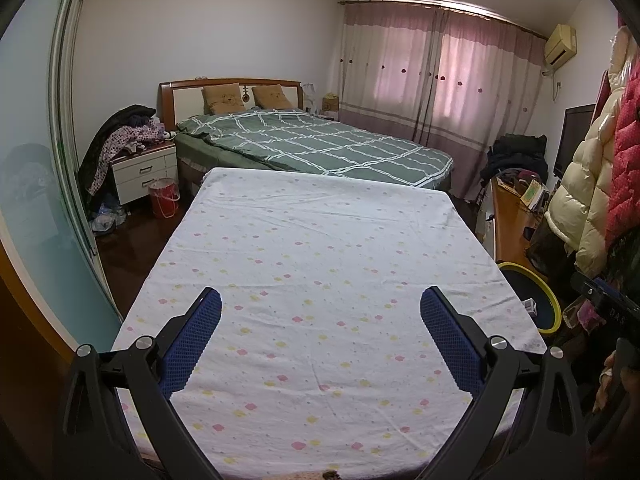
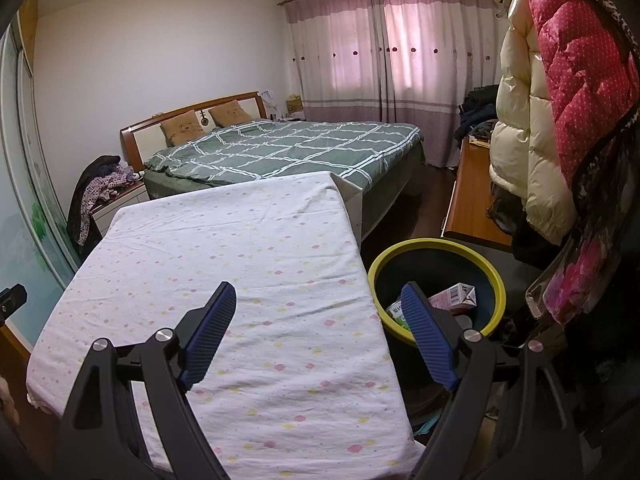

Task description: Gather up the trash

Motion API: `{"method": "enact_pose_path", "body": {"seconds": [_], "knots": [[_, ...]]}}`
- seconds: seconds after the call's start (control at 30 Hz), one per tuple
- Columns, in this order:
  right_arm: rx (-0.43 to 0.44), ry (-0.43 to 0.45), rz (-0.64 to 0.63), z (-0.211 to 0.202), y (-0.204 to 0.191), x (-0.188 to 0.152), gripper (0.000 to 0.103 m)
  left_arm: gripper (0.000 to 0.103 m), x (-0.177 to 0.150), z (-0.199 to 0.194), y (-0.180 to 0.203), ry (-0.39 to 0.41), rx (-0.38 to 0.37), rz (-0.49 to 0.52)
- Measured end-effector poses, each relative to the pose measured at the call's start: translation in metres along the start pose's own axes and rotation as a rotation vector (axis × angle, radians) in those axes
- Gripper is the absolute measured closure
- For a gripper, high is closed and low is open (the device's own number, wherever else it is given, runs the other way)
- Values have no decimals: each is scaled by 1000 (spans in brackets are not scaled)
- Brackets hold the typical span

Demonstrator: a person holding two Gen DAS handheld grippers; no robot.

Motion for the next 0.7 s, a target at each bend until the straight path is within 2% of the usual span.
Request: {"method": "enact_pose_path", "body": {"seconds": [0.7], "knots": [[-1, -1, 2, 1, 1, -1, 23, 5, -1, 2, 0, -2, -3, 0]]}}
Point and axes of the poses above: each gripper's, at about its wrist camera, not at the fingertips, and z roughly the way its jaws point, y to its right, x to its top, the point moved 4 cm from there along z, roughly the way its jaws point, and after that the axes turned 2 degrees about -z, right-handed, at the moved point
